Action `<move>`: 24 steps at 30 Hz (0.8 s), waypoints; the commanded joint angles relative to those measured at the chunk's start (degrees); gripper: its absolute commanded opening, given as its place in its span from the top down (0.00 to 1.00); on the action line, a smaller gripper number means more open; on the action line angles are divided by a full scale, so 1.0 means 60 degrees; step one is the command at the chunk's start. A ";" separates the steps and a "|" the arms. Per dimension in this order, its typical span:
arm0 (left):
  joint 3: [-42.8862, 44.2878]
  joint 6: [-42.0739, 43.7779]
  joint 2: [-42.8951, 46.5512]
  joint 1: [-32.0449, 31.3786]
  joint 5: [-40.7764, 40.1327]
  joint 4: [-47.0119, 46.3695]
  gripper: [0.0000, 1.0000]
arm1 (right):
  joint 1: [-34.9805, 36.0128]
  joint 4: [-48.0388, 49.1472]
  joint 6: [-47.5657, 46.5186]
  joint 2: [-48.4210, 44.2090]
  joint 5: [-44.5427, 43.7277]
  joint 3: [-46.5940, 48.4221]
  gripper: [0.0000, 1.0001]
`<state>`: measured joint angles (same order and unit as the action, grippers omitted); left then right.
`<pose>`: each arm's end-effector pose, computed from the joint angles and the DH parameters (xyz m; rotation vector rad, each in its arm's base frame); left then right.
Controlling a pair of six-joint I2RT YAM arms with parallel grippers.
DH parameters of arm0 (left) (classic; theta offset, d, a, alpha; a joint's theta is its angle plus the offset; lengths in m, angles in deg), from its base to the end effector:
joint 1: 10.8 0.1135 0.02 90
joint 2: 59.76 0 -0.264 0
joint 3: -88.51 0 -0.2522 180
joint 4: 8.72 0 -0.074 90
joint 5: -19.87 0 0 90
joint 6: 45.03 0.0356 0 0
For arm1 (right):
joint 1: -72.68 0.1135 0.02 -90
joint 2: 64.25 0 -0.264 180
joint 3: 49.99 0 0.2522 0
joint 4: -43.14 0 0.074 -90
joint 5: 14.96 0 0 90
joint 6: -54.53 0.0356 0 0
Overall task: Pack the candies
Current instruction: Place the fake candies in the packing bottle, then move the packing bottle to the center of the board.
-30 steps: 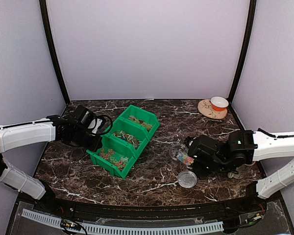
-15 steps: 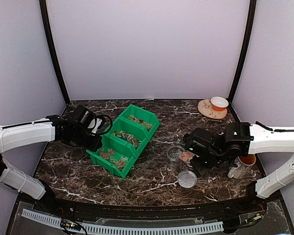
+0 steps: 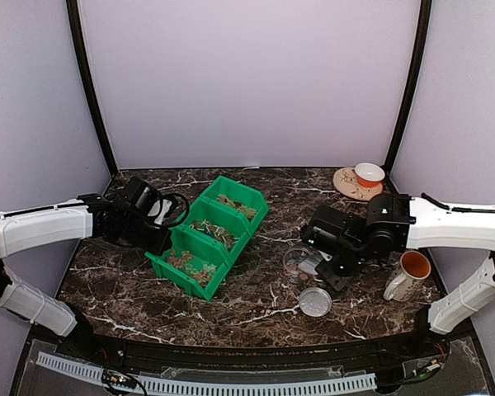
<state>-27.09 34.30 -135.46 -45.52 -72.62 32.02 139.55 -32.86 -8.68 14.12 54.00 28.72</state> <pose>0.2224 -0.1522 0.2335 0.5025 2.4488 -0.2816 0.1082 0.2208 0.2697 -0.8671 2.5615 -0.0954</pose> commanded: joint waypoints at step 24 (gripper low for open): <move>0.0460 -0.0136 0.0854 -0.0029 0.0249 -0.1276 1.00 | -0.0538 -0.0407 -0.1425 0.2301 0.0547 0.2206 1.00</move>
<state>-27.09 34.30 -134.98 -45.52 -72.57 32.06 137.00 -37.31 -15.52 25.90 57.32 39.12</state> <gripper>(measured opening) 0.084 0.080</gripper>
